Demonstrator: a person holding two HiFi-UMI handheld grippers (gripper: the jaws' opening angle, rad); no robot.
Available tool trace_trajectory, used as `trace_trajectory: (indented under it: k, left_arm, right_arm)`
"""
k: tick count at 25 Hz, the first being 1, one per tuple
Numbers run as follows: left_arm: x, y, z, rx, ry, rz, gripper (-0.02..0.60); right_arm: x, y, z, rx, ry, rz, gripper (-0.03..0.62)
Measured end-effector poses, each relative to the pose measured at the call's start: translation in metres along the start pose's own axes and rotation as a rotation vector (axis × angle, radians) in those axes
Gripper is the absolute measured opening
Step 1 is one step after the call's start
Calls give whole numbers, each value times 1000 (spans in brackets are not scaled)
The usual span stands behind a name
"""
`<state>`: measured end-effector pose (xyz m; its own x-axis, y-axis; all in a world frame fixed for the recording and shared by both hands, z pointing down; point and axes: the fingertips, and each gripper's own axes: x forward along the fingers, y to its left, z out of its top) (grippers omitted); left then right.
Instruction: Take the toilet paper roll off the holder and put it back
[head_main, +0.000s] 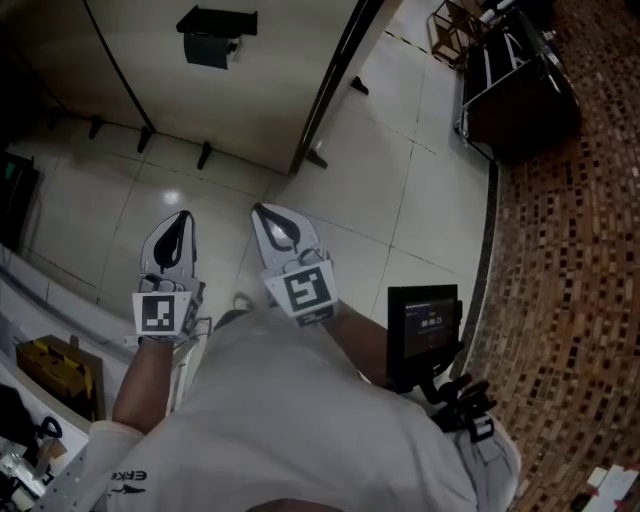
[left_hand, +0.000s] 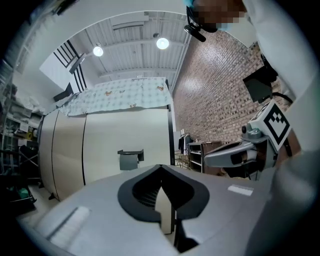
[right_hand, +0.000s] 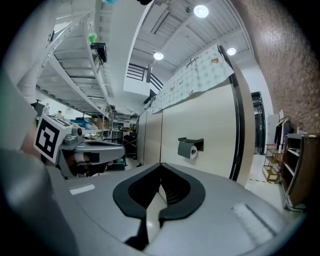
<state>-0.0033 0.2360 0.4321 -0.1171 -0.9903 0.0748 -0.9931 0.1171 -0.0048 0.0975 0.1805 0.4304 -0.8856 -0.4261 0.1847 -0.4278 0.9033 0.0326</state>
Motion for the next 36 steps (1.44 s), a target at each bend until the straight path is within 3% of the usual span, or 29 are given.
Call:
trace_trajectory:
  k: [10, 29, 36]
  left_arm:
    - [6, -17, 6, 31, -5, -19, 3]
    - [7, -5, -5, 15, 2, -17, 3]
    - [33, -20, 5, 11, 7, -15, 3]
  right_arm:
    - [-11, -16, -13, 73, 44, -22, 12]
    - [2, -5, -15, 53, 41, -1, 12]
    - [2, -35, -9, 73, 43, -3, 12]
